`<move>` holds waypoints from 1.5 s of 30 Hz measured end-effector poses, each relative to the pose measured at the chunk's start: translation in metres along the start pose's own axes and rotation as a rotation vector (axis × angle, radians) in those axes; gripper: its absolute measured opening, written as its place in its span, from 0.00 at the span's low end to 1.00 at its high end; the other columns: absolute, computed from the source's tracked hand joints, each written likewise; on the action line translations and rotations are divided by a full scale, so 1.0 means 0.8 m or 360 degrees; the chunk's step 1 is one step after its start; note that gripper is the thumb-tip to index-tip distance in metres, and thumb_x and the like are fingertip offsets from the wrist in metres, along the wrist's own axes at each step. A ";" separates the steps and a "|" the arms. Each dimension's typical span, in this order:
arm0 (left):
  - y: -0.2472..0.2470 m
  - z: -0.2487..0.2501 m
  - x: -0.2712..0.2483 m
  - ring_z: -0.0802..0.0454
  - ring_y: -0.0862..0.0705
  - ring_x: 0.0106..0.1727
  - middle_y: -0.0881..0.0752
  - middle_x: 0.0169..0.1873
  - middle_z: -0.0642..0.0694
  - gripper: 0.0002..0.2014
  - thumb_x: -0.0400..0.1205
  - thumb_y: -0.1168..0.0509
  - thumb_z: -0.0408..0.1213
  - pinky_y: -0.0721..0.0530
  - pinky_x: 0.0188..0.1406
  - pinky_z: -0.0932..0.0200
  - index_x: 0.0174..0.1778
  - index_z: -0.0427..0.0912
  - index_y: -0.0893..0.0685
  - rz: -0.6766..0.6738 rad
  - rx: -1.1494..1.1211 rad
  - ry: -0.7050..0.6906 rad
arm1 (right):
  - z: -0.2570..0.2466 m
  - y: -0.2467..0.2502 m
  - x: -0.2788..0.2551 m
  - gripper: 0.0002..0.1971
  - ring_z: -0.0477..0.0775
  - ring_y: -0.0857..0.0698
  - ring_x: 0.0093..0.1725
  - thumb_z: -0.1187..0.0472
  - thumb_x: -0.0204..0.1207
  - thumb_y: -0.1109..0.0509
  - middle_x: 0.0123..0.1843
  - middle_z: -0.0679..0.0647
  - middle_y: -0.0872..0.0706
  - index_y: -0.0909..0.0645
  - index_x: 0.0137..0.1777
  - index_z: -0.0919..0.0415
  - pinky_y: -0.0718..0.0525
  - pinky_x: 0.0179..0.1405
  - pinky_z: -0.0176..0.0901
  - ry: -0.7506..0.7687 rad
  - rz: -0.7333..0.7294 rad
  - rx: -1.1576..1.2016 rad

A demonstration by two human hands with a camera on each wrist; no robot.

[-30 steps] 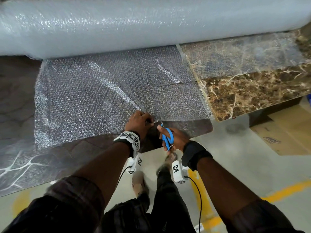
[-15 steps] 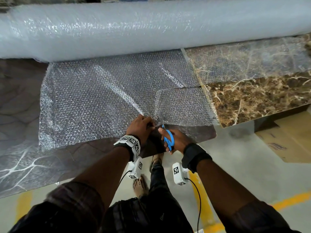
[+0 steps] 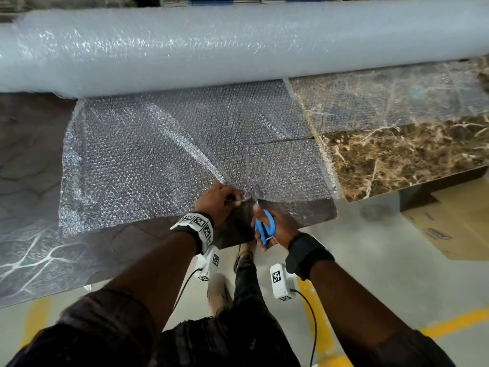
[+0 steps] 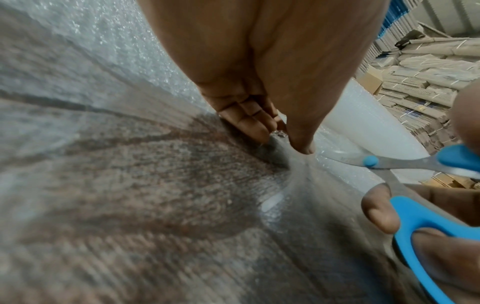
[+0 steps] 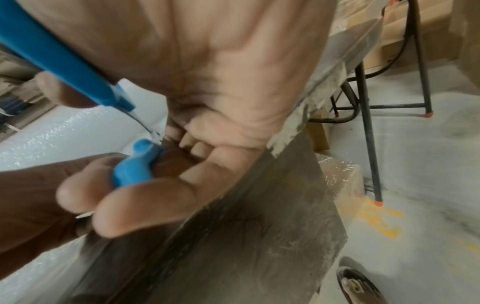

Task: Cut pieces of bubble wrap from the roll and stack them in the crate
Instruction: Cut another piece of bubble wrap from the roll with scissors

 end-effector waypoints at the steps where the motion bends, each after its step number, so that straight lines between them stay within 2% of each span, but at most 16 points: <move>1: 0.000 -0.001 0.000 0.45 0.18 0.54 0.21 0.50 0.47 0.06 0.77 0.27 0.43 0.22 0.56 0.56 0.48 0.55 0.14 -0.0004 0.0002 0.0008 | -0.002 -0.002 0.000 0.30 0.58 0.20 0.24 0.33 0.74 0.37 0.29 0.62 0.20 0.22 0.47 0.65 0.19 0.22 0.40 0.0002 -0.0018 0.0024; 9: 0.003 0.000 -0.001 0.48 0.20 0.56 0.24 0.48 0.52 0.06 0.78 0.28 0.43 0.31 0.51 0.64 0.50 0.52 0.13 0.0007 0.0005 0.0009 | -0.021 0.003 0.022 0.37 0.58 0.17 0.26 0.25 0.63 0.35 0.30 0.60 0.18 0.21 0.47 0.62 0.17 0.26 0.43 0.0026 0.0001 -0.0037; 18: 0.007 0.003 -0.003 0.50 0.20 0.52 0.23 0.47 0.52 0.06 0.77 0.27 0.42 0.23 0.55 0.59 0.49 0.51 0.13 0.0010 -0.0025 -0.0016 | -0.043 0.010 0.043 0.40 0.56 0.16 0.26 0.22 0.57 0.34 0.30 0.57 0.17 0.20 0.47 0.61 0.17 0.25 0.43 0.0040 0.0067 -0.0084; 20: 0.010 0.005 -0.003 0.54 0.22 0.49 0.24 0.46 0.53 0.06 0.78 0.27 0.42 0.28 0.49 0.63 0.49 0.50 0.13 0.0024 -0.0020 -0.0011 | -0.044 0.010 0.046 0.39 0.56 0.17 0.25 0.23 0.58 0.32 0.29 0.58 0.17 0.20 0.47 0.62 0.18 0.24 0.42 0.0047 0.0086 -0.0080; 23: 0.013 0.006 -0.004 0.53 0.21 0.50 0.24 0.46 0.53 0.06 0.78 0.27 0.43 0.33 0.45 0.67 0.49 0.50 0.13 0.0049 -0.0018 -0.0011 | -0.041 0.010 0.049 0.39 0.57 0.17 0.25 0.23 0.58 0.31 0.29 0.58 0.17 0.21 0.47 0.62 0.18 0.23 0.43 0.0058 0.0113 -0.0083; 29: 0.011 0.004 -0.003 0.51 0.20 0.52 0.25 0.47 0.54 0.06 0.78 0.28 0.44 0.33 0.46 0.66 0.49 0.52 0.13 0.0049 0.0012 -0.0002 | -0.038 0.012 0.049 0.35 0.55 0.18 0.24 0.25 0.62 0.31 0.27 0.55 0.17 0.20 0.43 0.62 0.20 0.22 0.42 0.0137 0.0176 -0.0122; 32: 0.008 0.000 -0.002 0.49 0.19 0.53 0.22 0.49 0.51 0.07 0.78 0.28 0.45 0.30 0.48 0.64 0.50 0.52 0.14 0.0036 0.0013 0.0006 | -0.038 0.014 0.049 0.32 0.53 0.18 0.23 0.28 0.66 0.32 0.25 0.53 0.18 0.20 0.42 0.61 0.21 0.21 0.40 0.0158 0.0189 -0.0135; 38: 0.006 -0.003 -0.001 0.48 0.18 0.53 0.22 0.50 0.50 0.06 0.77 0.28 0.46 0.29 0.50 0.64 0.49 0.53 0.14 0.0024 0.0006 0.0005 | -0.034 0.020 0.048 0.28 0.53 0.19 0.22 0.34 0.74 0.31 0.27 0.56 0.18 0.19 0.43 0.63 0.22 0.18 0.39 0.0190 0.0200 -0.0144; 43: 0.007 -0.001 -0.002 0.49 0.18 0.53 0.20 0.51 0.49 0.05 0.78 0.28 0.46 0.27 0.51 0.62 0.48 0.55 0.15 0.0023 -0.0006 -0.0006 | -0.025 0.015 0.042 0.37 0.57 0.17 0.26 0.23 0.62 0.33 0.29 0.58 0.17 0.19 0.45 0.61 0.17 0.25 0.44 0.0036 0.0070 -0.0054; 45: 0.007 -0.001 -0.002 0.49 0.18 0.53 0.20 0.51 0.49 0.05 0.78 0.28 0.46 0.26 0.52 0.61 0.48 0.54 0.14 0.0029 -0.0007 -0.0014 | -0.029 0.013 0.042 0.39 0.58 0.16 0.27 0.22 0.60 0.33 0.29 0.58 0.17 0.19 0.45 0.62 0.15 0.27 0.46 0.0011 0.0030 -0.0057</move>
Point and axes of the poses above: each hand's wrist, its own x-axis towards the middle knuckle, its own y-axis out of the back of the hand, z = x × y, the point moved 7 cm from there along x, towards the middle knuckle
